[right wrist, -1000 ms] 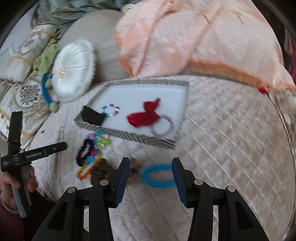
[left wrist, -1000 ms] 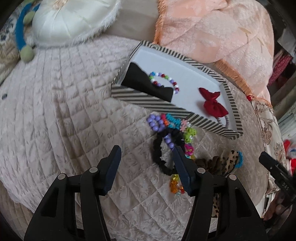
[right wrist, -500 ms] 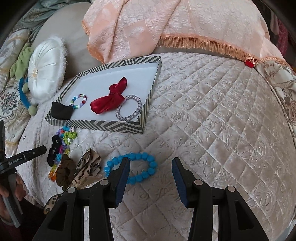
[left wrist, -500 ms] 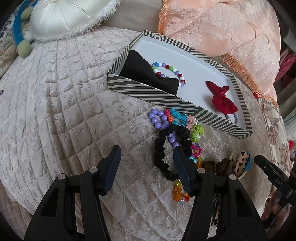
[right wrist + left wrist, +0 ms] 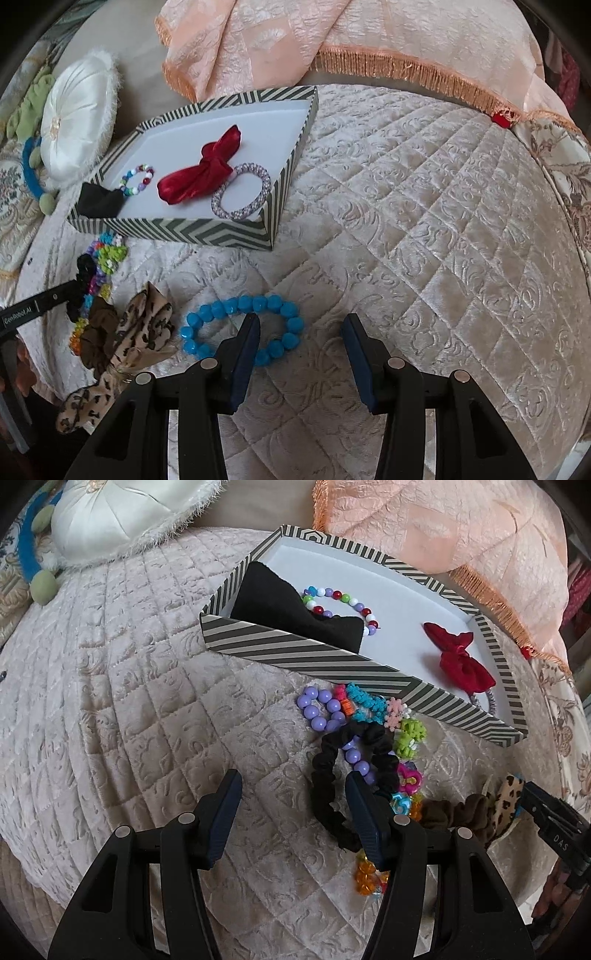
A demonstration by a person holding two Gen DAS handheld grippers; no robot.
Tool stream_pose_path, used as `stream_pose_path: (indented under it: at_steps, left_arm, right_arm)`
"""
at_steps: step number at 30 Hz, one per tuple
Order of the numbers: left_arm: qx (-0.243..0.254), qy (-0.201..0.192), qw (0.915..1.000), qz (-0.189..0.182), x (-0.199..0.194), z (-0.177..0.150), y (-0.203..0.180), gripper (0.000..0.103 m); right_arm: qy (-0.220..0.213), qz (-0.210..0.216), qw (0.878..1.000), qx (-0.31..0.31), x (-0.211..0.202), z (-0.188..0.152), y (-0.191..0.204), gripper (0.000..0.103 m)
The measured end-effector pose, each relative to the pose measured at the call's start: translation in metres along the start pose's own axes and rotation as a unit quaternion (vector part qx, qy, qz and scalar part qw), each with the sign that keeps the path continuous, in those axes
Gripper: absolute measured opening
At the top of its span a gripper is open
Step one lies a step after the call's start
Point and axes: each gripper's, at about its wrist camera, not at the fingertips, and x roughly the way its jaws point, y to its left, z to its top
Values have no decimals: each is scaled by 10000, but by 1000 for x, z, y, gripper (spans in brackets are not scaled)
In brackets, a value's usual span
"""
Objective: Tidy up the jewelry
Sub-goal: 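Grasp the blue beaded bracelet with right while left grasps the black scrunchie, then carry the blue bracelet and black scrunchie over the white tray with both grippers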
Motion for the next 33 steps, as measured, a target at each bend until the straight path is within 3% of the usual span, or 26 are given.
stream_pose_path:
  at_steps: [8, 9, 10, 13, 15, 20, 33]
  left_arm:
    - [166, -72, 9996, 206, 6, 1, -7, 57]
    - [172, -88, 9996, 223, 6, 1, -8, 48]
    - [186, -119, 9993, 297, 5, 1, -8, 33]
    - [78, -178, 9993, 321, 2, 3, -1, 15]
    - [-14, -198, 9996, 203, -1, 4, 2, 10]
    - [50, -392, 9992, -44, -16, 2, 0, 9]
    - [-25, -737, 9967, -345, -40, 4, -1, 9]
  right_arm:
    - [-127, -222, 9995, -209, 6, 3, 5, 21]
    - [-145, -185, 9995, -207, 5, 3, 6, 15]
    - [-148, -127, 9996, -190, 5, 4, 6, 11]
    - [-248, 90, 9996, -97, -3, 5, 6, 8]
    - [-340, 194, 9992, -73, -9, 6, 7, 8]
    - [-770, 648, 9949, 66, -39, 10, 8, 8]
    - [-1050, 1304, 9852, 357, -64, 12, -1, 8]
